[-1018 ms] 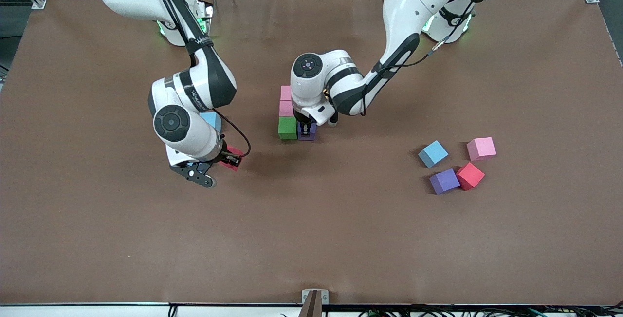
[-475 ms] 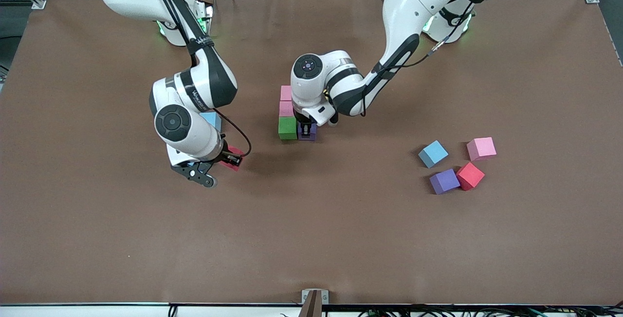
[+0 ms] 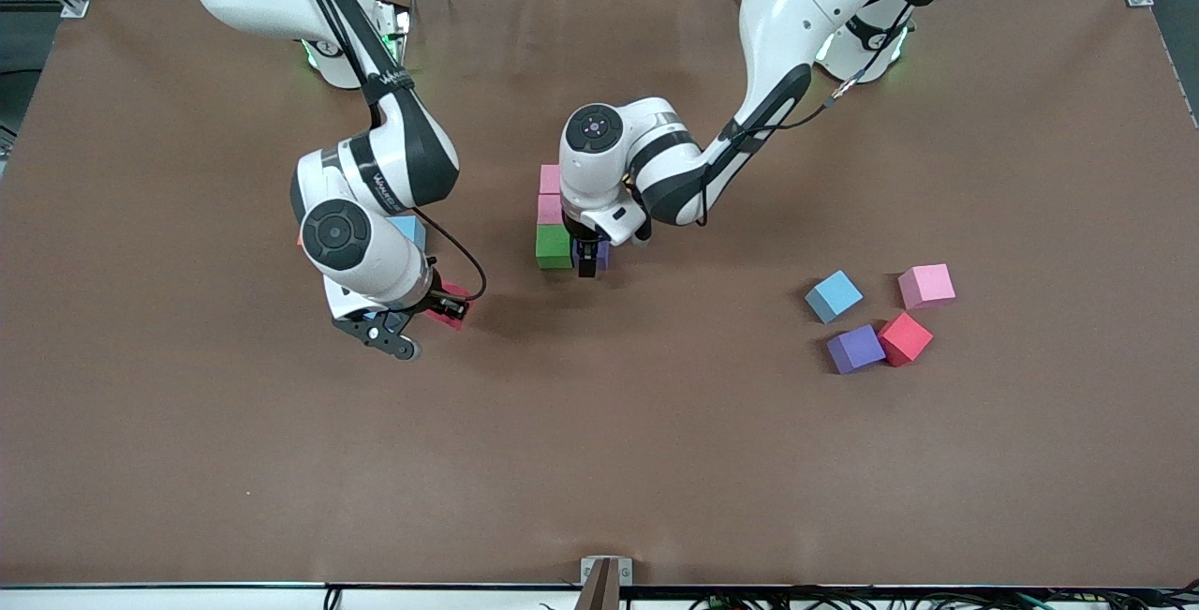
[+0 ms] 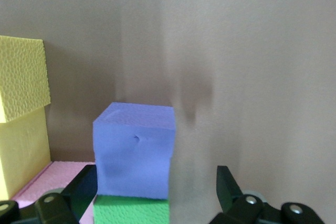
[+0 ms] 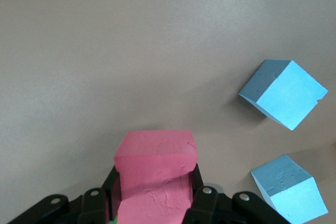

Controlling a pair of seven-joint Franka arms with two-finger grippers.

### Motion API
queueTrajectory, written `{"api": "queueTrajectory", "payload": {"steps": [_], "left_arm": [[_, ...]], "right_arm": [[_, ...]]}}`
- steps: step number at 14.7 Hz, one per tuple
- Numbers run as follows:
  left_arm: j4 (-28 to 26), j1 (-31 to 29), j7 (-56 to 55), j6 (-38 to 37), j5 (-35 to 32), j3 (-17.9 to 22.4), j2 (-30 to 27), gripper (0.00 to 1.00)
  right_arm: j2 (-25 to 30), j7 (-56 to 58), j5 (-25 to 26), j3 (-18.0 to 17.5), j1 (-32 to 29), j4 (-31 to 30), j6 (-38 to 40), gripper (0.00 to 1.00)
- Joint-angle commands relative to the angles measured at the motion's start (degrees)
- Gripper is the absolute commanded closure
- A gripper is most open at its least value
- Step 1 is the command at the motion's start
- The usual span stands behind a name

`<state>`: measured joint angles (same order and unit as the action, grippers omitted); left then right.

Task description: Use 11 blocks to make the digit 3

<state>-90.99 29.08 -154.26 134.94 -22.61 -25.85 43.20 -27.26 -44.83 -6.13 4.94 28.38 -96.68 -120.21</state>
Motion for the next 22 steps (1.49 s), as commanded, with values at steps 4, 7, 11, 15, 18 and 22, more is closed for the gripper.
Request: {"api": "queueTrajectory", "payload": {"steps": [4,7,11,15,18,22], "left_arm": [[-1.11,-2.44,10.09,-8.97,7.84,0.01,-7.94,0.00],[-2.95,-7.35,20.27,-10.83,9.08,0.01,-11.37,0.00],[-8.39,-15.27,39.07,-13.73,9.17,-0.17,-16.72,0.00],[-15.60,-22.65,55.60,-13.30,8.99,-0.25,-21.30,0.00],[-20.26,-27.57,65.54,-10.50,8.47,-0.25,-23.50,0.00],[-25.10,-33.11,74.35,-4.43,7.94,-0.25,-24.39,0.00]], "right_arm": [[-2.26,20.01,-1.08,-0.28,4.21,-0.18,-4.93,0.95],[-5.68,22.24,-1.08,-0.28,7.82,0.61,-10.55,0.93],[-9.56,17.33,-1.08,-0.19,11.51,3.33,-11.98,0.93],[-10.44,15.39,-1.16,-0.19,14.06,3.60,-12.06,0.93],[-10.36,14.60,-1.16,-0.19,14.68,2.99,-11.89,0.93],[-10.36,14.33,-1.08,-0.19,15.30,1.32,-11.98,0.93]]}}
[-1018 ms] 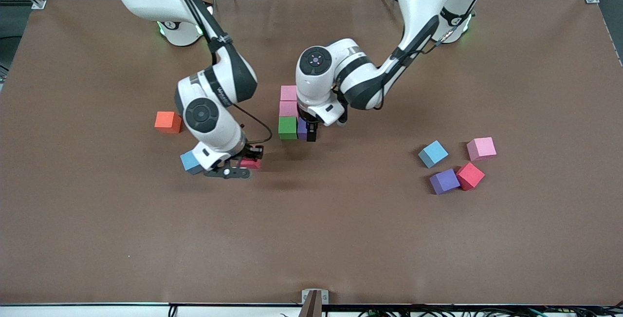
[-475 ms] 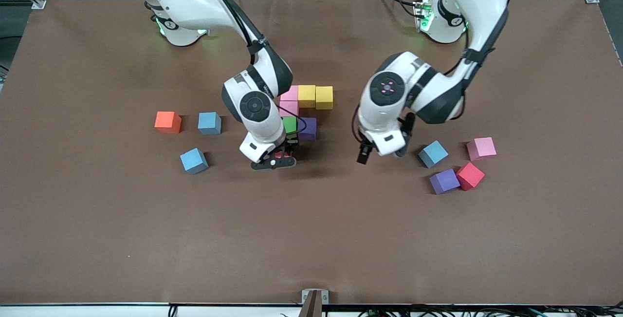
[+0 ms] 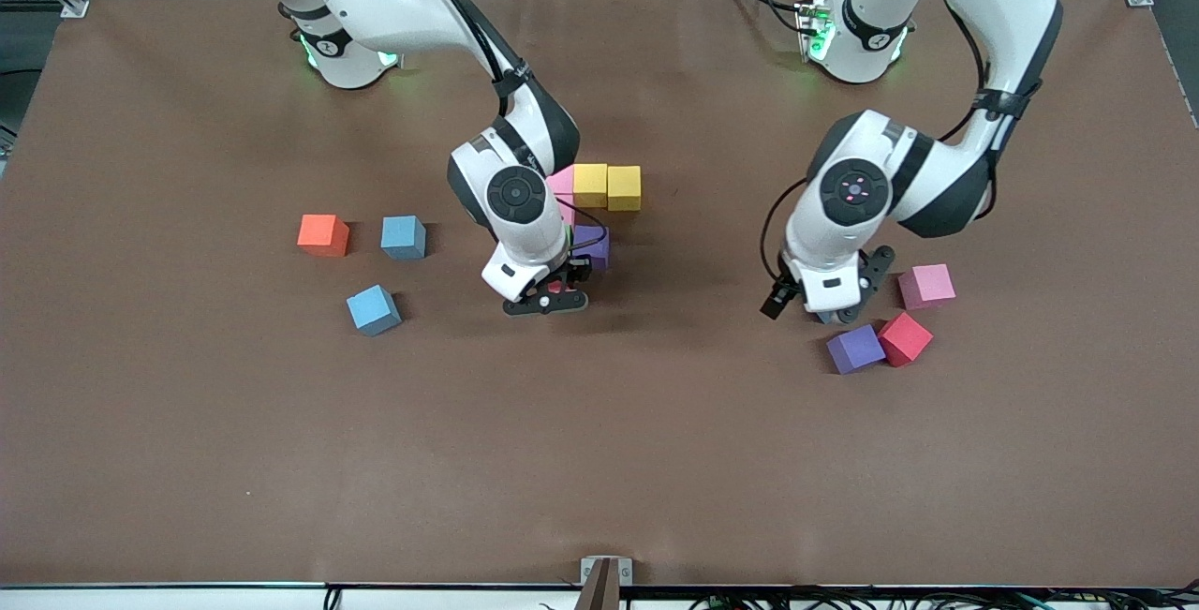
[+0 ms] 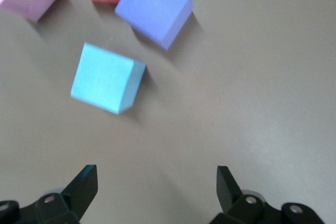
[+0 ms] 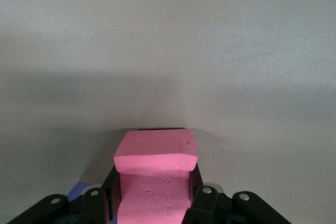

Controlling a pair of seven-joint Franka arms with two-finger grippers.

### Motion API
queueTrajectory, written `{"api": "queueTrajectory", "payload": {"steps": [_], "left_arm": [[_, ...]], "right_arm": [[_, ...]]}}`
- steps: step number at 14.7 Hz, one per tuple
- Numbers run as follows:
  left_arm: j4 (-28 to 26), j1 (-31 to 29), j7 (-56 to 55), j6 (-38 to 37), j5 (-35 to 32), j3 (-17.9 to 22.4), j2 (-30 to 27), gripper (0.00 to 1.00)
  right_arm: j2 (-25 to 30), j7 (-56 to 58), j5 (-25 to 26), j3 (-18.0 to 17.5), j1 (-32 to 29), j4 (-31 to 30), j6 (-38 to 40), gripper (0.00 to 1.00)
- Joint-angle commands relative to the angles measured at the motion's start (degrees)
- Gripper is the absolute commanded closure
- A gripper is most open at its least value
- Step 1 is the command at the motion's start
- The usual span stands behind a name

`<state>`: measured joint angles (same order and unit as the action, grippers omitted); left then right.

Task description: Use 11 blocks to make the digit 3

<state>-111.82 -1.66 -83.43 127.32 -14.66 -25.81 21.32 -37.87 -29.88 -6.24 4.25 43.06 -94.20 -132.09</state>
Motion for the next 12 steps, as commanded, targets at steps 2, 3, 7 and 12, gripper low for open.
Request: {"api": "queueTrajectory", "payload": {"steps": [2,3,7,12], "left_arm": [[-7.08,-5.00,8.25,6.35,-0.11,-0.29,-2.69,0.00],[-7.96,-6.15,10.63,7.23,-0.11,-0.29,-2.78,0.00],[-12.09,-10.63,16.37,10.57,-2.56,-0.90,-2.86,0.00],[-15.09,-13.37,16.28,16.47,-6.17,-0.99,-1.90,0.00]], "right_arm": [[0.26,-0.96,-0.97,0.50,1.15,-1.33,-0.09,0.93],[0.26,-1.66,-0.97,0.50,1.32,-1.59,-0.01,0.93],[0.43,-1.76,-0.97,0.50,1.50,-2.48,-0.01,0.93],[0.52,-2.99,-0.97,0.50,1.68,-2.65,0.43,0.93]]}}
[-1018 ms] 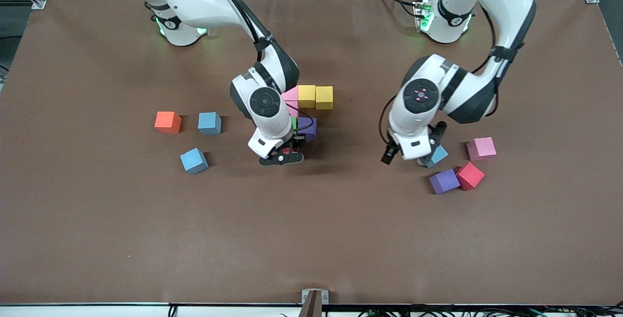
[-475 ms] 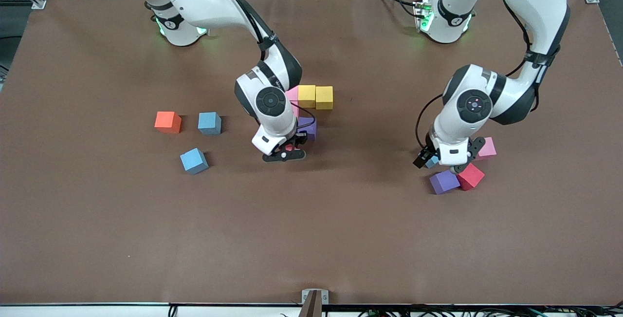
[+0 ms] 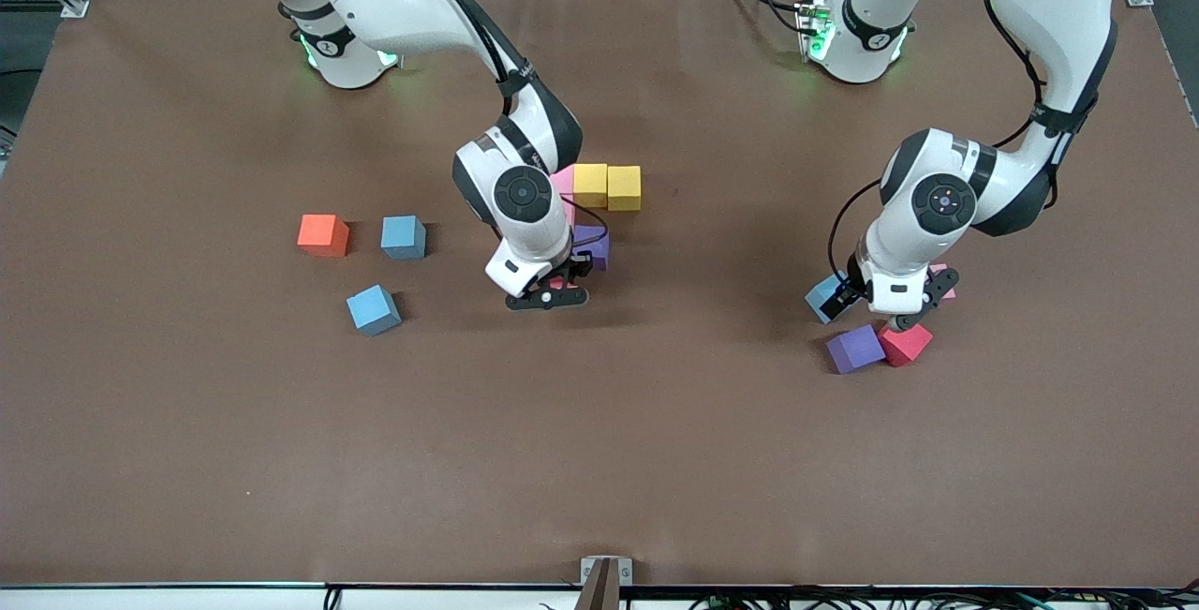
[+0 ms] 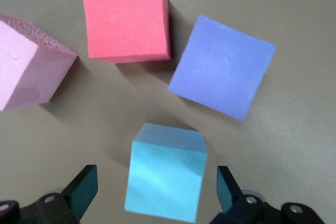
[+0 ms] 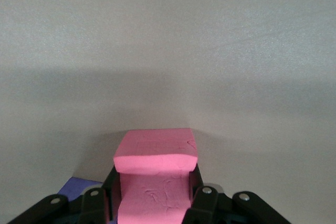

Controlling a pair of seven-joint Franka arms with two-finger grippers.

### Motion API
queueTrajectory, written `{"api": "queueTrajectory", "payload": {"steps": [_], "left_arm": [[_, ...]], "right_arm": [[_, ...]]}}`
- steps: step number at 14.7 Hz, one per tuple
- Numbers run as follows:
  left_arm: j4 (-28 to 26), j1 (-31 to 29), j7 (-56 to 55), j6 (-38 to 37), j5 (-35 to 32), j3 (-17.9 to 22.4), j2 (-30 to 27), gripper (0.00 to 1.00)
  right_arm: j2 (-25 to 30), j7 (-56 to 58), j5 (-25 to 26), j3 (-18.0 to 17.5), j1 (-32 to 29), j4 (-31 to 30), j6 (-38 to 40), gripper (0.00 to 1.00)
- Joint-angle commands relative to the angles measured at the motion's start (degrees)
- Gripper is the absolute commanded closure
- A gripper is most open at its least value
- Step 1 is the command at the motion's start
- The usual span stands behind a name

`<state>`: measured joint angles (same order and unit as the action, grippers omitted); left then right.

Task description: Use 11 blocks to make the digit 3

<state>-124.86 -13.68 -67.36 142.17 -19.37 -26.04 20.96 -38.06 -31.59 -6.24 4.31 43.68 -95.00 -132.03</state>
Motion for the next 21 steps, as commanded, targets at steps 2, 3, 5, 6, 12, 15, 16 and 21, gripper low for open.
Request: {"api": "queueTrajectory", "payload": {"steps": [2,3,5,6,12,15,16,21], "left_arm": [[-1.79,-1.44,0.12,2.75,-1.46,-0.76,-0.84,0.00],[-1.70,-1.44,-0.05,3.54,-1.46,-0.76,-0.40,0.00],[-1.70,-1.44,-0.41,4.51,-1.46,-0.76,0.13,0.00],[-1.79,-1.44,-0.49,4.52,-1.46,-0.85,0.39,0.00],[-1.79,-1.35,-0.58,6.62,-1.46,-1.03,2.59,0.00],[-1.79,-1.35,-0.50,6.71,-1.46,-1.20,3.21,0.15],[-1.79,-1.35,-0.58,6.71,-1.46,-1.29,3.21,0.36],[-1.09,-0.82,-5.13,6.19,-1.37,-2.69,3.39,0.73]], "right_arm": [[0.79,-1.63,-0.97,0.43,1.06,-2.38,0.46,0.93],[0.79,-1.63,-0.88,0.43,1.06,-2.38,0.46,0.93],[0.79,-1.89,-0.97,0.43,1.06,-2.64,0.46,0.93],[0.79,-2.16,-0.97,0.43,1.06,-2.64,0.55,0.93],[0.79,-3.13,-0.88,0.43,1.15,-2.73,1.42,0.93],[0.88,-3.30,-0.88,0.43,1.15,-2.73,1.51,0.90],[0.88,-3.74,-0.96,0.43,1.06,-2.73,1.51,0.84],[0.88,-6.56,-0.26,0.61,0.80,-2.30,1.51,0.00]]}}
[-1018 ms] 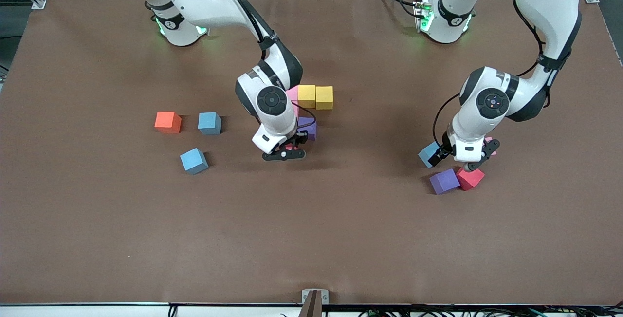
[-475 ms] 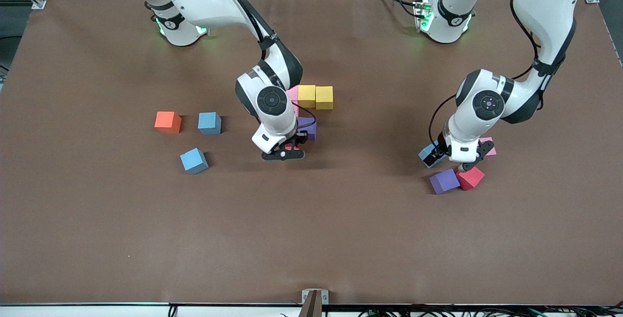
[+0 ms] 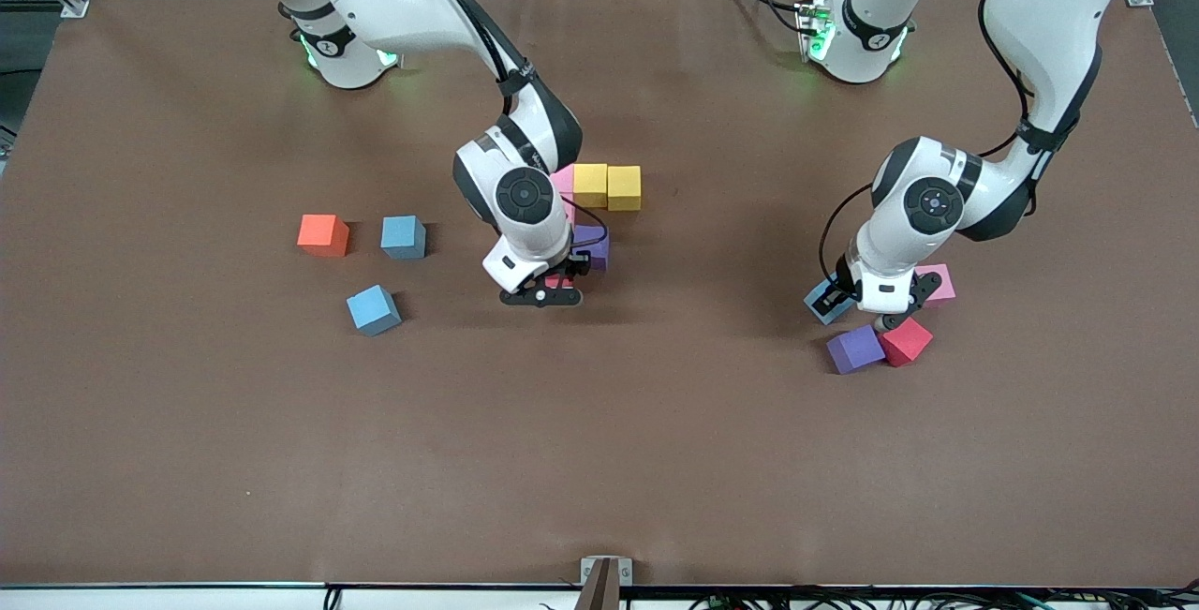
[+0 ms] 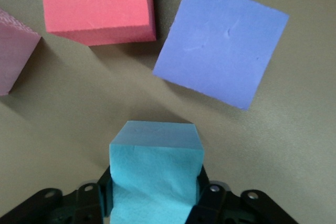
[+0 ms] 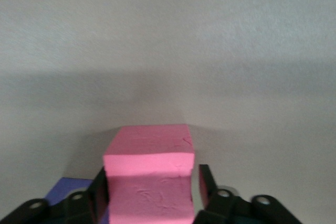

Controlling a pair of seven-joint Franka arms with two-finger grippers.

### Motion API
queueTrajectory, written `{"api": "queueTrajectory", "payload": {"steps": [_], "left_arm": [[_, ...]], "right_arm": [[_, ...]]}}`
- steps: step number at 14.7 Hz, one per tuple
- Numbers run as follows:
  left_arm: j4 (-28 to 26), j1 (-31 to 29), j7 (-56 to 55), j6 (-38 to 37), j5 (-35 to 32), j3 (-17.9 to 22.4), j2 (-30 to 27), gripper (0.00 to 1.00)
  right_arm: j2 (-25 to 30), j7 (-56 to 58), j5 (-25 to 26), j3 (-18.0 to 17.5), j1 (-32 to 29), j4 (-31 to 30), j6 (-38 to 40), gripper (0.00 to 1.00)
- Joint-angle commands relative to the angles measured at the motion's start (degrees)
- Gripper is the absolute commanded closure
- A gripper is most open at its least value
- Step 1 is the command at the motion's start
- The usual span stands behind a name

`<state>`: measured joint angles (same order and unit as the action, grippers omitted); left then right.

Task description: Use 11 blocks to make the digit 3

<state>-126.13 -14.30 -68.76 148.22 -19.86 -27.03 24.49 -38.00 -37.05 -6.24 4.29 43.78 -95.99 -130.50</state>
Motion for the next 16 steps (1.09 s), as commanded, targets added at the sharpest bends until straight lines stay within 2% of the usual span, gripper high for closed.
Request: {"api": "queueTrajectory", "payload": {"steps": [1,3,7,11,14,16], "left_arm": [[0.88,-0.11,-7.15,-0.04,-0.88,-2.67,-0.06,0.74],[2.81,0.67,-16.01,-1.43,-0.54,-4.34,0.12,0.75],[9.13,4.00,-36.40,-8.65,-0.18,-8.04,1.61,0.75],[15.63,11.29,-53.12,-9.09,-0.18,-7.86,5.64,0.75],[20.55,17.44,-59.98,-9.44,-0.53,-7.51,9.50,0.75],[23.98,21.49,-63.15,-9.53,-0.88,-6.55,12.41,0.75]], "right_arm": [[1.08,-0.75,-0.26,0.71,0.35,-1.22,-0.01,0.00],[1.61,-0.39,-0.26,0.89,-0.01,-0.95,0.07,0.00],[6.79,-1.53,-0.79,0.89,-3.78,-1.13,3.32,0.00],[9.43,-1.28,-0.35,1.07,-10.62,-1.65,7.53,0.00],[9.88,-1.01,0.00,1.59,-19.14,-3.05,12.19,0.00],[10.66,-1.79,0.18,2.47,-22.15,-5.08,11.76,0.00]]}}
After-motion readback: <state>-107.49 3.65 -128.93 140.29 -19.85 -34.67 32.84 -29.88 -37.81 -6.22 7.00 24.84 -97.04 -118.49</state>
